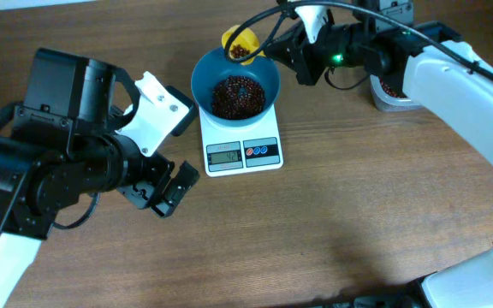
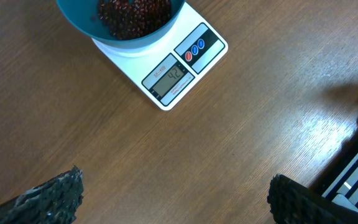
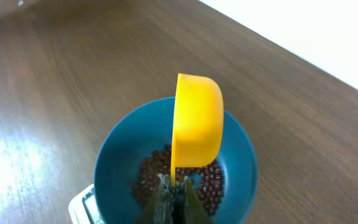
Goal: Scoop item into bowl and weigh 50g on scale
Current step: 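Tilt the scoop into the teal bowl and pour beans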
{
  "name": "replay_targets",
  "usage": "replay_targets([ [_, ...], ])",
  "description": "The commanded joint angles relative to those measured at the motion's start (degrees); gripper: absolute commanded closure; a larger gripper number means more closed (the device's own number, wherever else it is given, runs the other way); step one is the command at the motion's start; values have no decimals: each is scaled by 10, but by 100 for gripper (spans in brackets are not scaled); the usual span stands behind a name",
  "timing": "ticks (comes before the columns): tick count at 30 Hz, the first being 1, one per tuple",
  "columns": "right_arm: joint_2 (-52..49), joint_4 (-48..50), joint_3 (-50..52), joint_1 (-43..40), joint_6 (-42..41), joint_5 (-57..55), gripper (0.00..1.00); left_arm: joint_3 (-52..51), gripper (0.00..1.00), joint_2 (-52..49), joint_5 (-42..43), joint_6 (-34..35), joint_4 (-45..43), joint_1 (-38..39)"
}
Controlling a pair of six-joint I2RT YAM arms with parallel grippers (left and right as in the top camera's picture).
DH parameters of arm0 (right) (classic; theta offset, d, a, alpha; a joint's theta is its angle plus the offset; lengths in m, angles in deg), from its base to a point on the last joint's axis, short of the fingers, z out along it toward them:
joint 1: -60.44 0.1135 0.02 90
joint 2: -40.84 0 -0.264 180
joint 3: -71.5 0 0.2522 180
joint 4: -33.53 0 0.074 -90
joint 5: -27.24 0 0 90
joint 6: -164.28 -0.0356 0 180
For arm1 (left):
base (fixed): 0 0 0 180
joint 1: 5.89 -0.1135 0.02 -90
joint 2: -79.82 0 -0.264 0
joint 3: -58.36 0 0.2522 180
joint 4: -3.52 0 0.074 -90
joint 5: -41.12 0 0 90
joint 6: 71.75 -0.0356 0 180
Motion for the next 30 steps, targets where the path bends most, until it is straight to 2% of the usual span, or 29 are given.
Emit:
replay_targets([
  [1, -1, 12, -5, 4, 12, -29, 96, 10, 1, 8, 8, -9, -1, 2],
  [6, 8, 28, -5, 9, 12, -27, 96, 10, 1, 8, 8, -9, -1, 2],
  [26, 25, -5, -5, 32, 12, -63, 96, 10, 1, 8, 8, -9, -1, 2],
  [30, 24, -31, -5, 36, 13, -117, 96, 10, 1, 8, 8, -9, -1, 2],
])
